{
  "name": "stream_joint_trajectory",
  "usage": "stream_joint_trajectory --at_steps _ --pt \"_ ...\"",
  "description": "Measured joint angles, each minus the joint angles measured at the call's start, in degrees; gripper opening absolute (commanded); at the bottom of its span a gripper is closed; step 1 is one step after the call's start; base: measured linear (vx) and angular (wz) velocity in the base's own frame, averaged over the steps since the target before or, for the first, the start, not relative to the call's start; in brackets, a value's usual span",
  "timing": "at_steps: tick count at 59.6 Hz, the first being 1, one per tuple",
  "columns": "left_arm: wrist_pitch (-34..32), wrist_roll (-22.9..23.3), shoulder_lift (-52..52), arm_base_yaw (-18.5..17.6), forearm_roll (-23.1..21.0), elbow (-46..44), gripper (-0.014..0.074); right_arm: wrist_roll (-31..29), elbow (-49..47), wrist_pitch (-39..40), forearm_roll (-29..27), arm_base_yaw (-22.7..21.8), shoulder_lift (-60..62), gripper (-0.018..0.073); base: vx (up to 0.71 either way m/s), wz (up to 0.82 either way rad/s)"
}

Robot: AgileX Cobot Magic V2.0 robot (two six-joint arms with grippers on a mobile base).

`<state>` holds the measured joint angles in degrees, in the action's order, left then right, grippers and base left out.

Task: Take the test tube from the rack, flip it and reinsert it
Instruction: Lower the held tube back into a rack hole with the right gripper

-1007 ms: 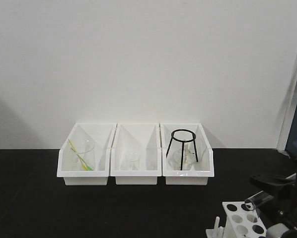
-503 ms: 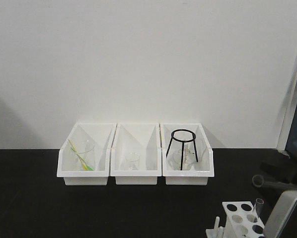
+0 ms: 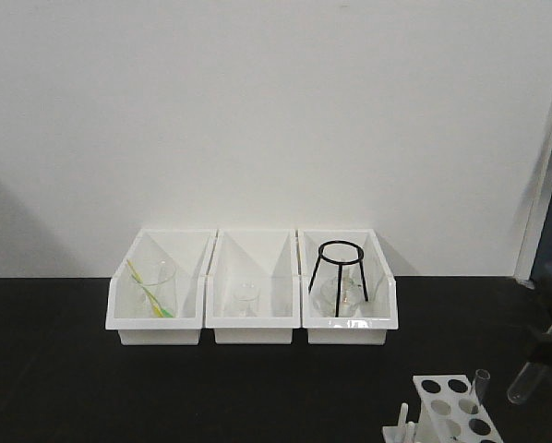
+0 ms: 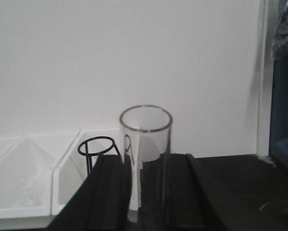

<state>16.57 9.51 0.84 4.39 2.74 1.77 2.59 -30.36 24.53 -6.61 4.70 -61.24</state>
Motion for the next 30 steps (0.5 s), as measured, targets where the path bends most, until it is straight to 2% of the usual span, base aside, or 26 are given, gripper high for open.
stream_joint_trajectory --at_steps 3,9,17,30 --pt "0.00 0.00 0.00 0.00 0.00 0.00 -0.0006 3.16 0.00 0.00 0.48 0.00 0.00 0.0120 0.00 0.00" --pt "0.00 0.00 0.00 0.00 0.00 0.00 -0.0006 5.51 0.00 -0.45 3.99 0.00 0.00 0.0120 0.00 0.00" --pt "0.00 0.00 0.00 0.00 0.00 0.00 -0.0006 6.22 0.13 -1.90 8.99 0.00 0.00 0.0120 0.00 0.00" --pt "0.00 0.00 0.00 0.00 0.00 0.00 -0.0006 6.78 5.55 3.01 10.34 0.00 -0.51 0.0120 0.00 0.00"
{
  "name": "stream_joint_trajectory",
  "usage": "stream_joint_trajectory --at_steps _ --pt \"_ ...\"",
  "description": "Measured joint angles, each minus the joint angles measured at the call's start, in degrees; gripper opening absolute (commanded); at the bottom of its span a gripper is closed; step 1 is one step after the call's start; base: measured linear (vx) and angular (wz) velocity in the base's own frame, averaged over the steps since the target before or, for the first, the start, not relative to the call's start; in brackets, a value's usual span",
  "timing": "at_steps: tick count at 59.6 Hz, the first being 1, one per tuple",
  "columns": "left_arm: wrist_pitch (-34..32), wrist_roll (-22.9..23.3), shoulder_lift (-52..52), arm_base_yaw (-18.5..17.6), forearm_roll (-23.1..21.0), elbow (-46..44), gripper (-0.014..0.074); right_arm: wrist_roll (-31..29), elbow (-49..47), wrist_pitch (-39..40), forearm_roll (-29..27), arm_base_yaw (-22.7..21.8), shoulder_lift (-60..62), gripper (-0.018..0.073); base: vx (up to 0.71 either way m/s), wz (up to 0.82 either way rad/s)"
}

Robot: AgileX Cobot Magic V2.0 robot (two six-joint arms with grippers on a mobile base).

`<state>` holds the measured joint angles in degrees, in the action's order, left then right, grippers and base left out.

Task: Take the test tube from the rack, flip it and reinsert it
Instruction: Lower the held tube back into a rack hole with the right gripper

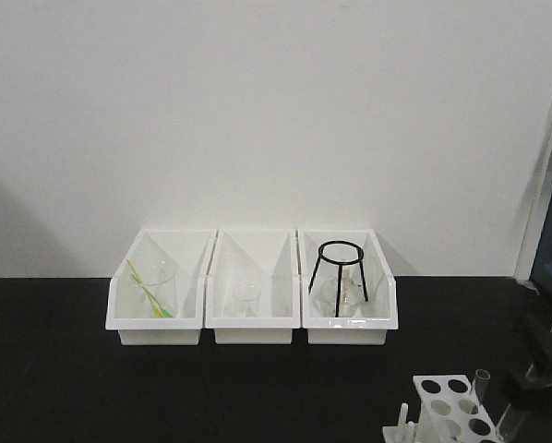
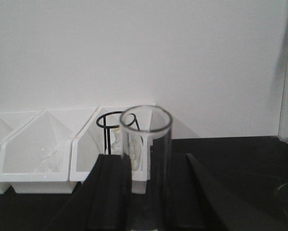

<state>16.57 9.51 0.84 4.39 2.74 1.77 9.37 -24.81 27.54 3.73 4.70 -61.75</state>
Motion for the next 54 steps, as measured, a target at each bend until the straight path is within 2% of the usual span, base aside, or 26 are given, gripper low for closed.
stream_joint_trajectory --at_steps 9,23,40,54 --pt "0.00 0.00 0.00 0.00 0.00 0.00 -0.0006 2.72 3.17 5.59 2.52 0.00 -2.24 0.0120 0.00 0.00" --pt "0.00 0.00 0.00 0.00 0.00 0.00 -0.0006 8.38 3.17 11.69 11.55 0.00 -6.78 0.0120 0.00 0.00" --pt "0.00 0.00 0.00 0.00 0.00 0.00 -0.0006 7.79 3.17 16.27 12.50 0.00 -15.58 0.0120 0.00 0.00" --pt "0.00 0.00 0.00 0.00 0.00 0.00 -0.0006 6.91 3.17 16.92 13.64 0.00 -20.64 0.0123 0.00 0.00"
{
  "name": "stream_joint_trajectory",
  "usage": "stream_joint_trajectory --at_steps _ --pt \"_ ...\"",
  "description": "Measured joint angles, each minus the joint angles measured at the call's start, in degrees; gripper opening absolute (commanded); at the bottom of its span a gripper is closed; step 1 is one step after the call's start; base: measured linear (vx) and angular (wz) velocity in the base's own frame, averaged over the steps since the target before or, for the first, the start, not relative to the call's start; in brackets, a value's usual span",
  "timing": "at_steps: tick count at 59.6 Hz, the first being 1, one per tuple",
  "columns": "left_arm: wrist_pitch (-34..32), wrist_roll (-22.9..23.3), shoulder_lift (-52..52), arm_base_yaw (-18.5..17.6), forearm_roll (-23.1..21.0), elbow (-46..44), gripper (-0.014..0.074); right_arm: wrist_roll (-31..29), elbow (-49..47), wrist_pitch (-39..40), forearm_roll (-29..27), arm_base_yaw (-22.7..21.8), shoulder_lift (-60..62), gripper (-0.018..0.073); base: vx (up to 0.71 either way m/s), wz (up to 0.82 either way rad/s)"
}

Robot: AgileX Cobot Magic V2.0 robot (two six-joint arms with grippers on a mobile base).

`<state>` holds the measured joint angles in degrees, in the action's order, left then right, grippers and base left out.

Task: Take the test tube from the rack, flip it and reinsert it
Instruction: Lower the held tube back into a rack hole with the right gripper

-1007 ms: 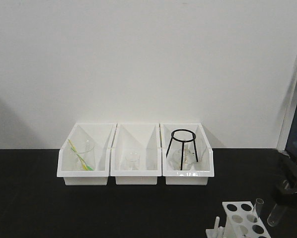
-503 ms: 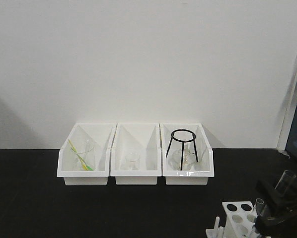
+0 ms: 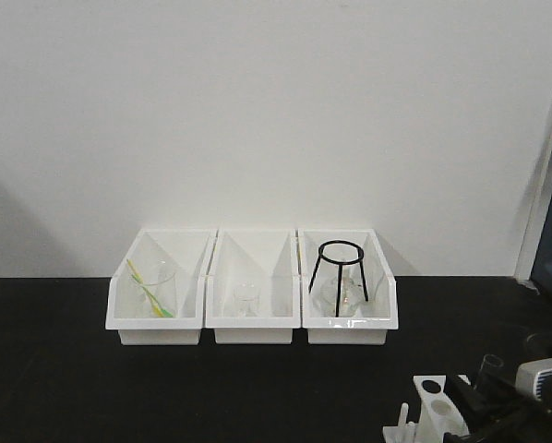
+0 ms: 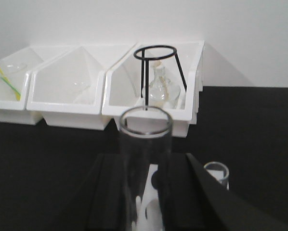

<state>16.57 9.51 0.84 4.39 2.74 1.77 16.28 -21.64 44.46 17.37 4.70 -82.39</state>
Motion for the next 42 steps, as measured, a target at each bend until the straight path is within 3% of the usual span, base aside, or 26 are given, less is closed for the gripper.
stream_joint_trajectory --at_steps 20,33,42 --pt "0.00 0.00 0.00 0.00 0.00 0.00 -0.0006 0.00 0.00 0.38 1.89 0.00 -5.18 0.0177 0.00 0.00" --pt "0.00 0.00 0.00 0.00 0.00 0.00 -0.0006 0.00 -0.10 -0.28 1.89 0.00 -5.18 0.0399 0.00 0.00" --pt "0.00 0.00 0.00 0.00 0.00 0.00 -0.0006 0.00 -0.10 -0.94 1.89 0.00 -5.02 0.0498 0.00 0.00"
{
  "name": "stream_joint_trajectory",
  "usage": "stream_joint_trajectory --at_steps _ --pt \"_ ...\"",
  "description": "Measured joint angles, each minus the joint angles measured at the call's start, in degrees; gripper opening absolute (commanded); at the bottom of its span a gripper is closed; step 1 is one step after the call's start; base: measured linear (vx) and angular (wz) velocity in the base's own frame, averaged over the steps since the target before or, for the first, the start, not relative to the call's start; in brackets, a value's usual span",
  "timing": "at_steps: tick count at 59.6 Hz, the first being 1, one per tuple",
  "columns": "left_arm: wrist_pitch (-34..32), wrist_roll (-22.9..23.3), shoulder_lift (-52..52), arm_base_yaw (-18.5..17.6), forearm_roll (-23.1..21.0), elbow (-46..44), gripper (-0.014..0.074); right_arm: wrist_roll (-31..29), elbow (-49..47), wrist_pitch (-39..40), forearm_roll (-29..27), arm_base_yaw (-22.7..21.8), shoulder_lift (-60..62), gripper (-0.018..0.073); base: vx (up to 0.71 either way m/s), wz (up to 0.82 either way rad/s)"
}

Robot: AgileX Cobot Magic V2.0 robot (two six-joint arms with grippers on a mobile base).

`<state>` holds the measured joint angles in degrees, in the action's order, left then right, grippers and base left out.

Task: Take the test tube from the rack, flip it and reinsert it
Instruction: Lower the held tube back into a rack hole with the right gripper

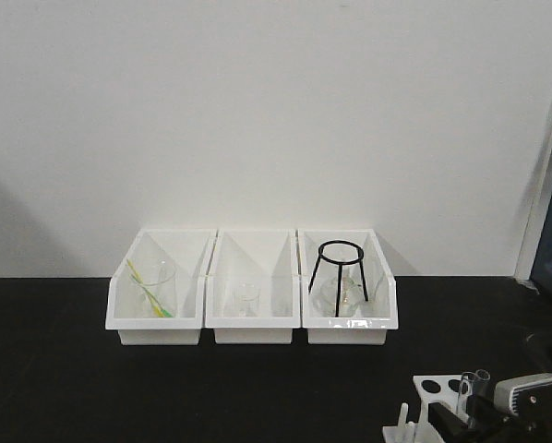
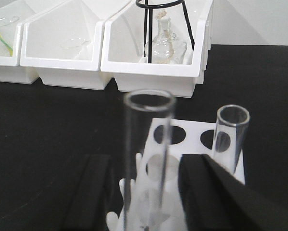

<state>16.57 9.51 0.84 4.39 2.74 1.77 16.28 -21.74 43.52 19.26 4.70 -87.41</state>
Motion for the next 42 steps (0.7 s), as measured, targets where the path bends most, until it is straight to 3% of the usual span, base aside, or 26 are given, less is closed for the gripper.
stream_joint_trajectory --at_steps 16,30,42 --pt "0.00 0.00 0.00 0.00 0.00 0.00 -0.0006 0.00 0.00 -2.01 2.11 0.00 12.06 0.0512 0.00 0.00" --pt "0.00 0.00 0.00 0.00 0.00 0.00 -0.0006 0.47 -1.88 -19.56 2.95 0.00 34.65 0.0512 0.00 0.00" --pt "0.00 0.00 0.00 0.00 0.00 0.00 -0.0006 4.57 -2.12 -33.05 2.75 0.00 49.22 0.0512 0.00 0.00"
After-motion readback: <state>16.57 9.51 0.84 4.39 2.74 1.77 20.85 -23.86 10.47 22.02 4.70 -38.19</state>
